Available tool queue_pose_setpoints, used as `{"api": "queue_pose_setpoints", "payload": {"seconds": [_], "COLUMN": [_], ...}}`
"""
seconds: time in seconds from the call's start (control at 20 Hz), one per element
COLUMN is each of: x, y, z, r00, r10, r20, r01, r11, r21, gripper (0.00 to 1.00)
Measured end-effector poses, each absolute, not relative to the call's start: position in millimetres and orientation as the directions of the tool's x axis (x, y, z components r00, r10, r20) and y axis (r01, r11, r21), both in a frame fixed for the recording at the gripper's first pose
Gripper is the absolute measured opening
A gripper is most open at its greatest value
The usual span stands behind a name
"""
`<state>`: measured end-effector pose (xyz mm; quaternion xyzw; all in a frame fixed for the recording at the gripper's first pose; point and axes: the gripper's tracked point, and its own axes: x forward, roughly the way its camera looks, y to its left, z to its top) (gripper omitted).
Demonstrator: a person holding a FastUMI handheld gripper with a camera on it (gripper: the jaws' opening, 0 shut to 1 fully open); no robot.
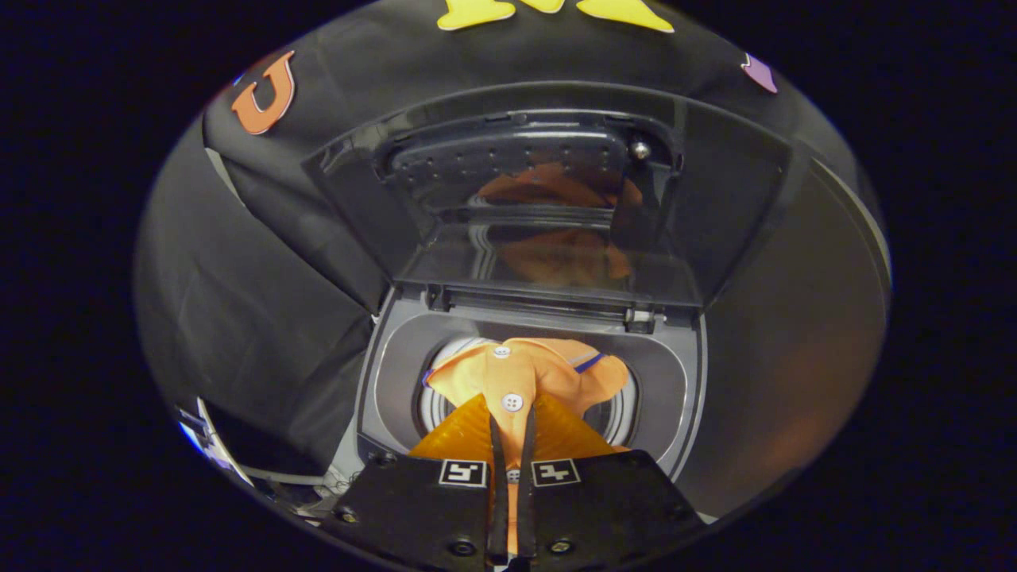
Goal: Put the clothes into the washing machine and then close the washing machine lid.
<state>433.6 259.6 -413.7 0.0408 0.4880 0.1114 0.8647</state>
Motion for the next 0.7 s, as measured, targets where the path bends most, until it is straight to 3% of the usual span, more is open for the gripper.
{"api": "queue_pose_setpoints", "payload": {"seconds": [0.45, 0.7], "x": [435.3, 435.1], "y": [258.1, 255.5], "z": [-420.7, -422.6], "r00": [0.481, 0.479], "r10": [0.191, 0.184], "r20": [-0.855, -0.858], "r01": [-0.122, -0.116], "r11": [0.981, 0.982], "r21": [0.15, 0.146], "gripper": [0.08, 0.16]}}
